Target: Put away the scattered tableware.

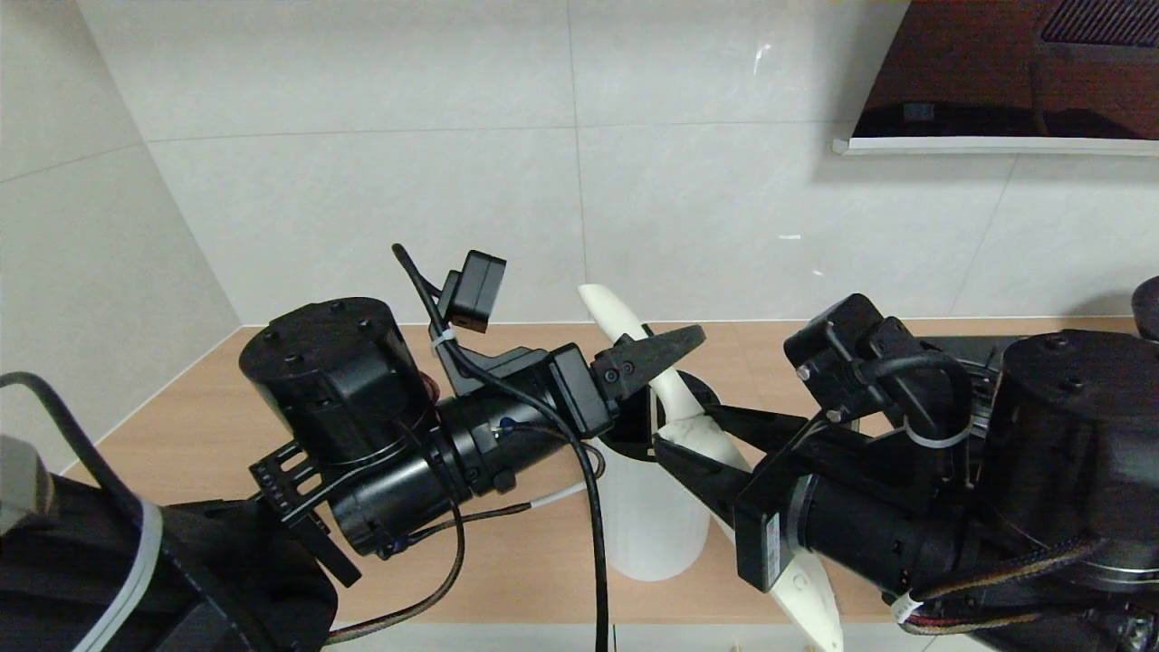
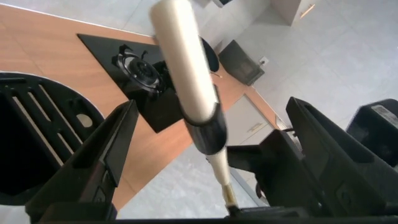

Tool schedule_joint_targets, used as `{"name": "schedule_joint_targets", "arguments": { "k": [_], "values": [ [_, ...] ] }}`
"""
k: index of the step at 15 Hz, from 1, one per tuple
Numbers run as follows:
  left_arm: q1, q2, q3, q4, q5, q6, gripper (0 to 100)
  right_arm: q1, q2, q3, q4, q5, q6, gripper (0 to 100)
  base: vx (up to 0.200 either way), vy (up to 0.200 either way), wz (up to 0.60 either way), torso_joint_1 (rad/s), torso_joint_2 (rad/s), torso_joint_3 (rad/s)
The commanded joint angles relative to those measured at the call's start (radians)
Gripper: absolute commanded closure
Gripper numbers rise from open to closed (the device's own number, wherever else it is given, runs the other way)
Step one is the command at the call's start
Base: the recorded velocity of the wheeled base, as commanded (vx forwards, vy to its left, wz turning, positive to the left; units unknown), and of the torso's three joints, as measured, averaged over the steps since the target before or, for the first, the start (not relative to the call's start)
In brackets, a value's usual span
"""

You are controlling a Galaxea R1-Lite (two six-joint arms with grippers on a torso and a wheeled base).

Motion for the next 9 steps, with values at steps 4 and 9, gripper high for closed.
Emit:
{"name": "schedule_joint_targets", "arguments": {
  "k": [4,9],
  "values": [
    [-0.001,0.005,0.001,-0.002,-0.008,0.001,100,0.001,0.002,0.003,0.0,0.0,-0.001,100,0.0,0.0,0.0,0.0,0.0,0.0],
    [0.001,0.004,0.001,-0.002,-0.009,0.001,100,0.001,0.002,0.006,-0.002,-0.001,-0.001,100,0.0,0.0,0.0,0.0,0.0,0.0]
  ]
}}
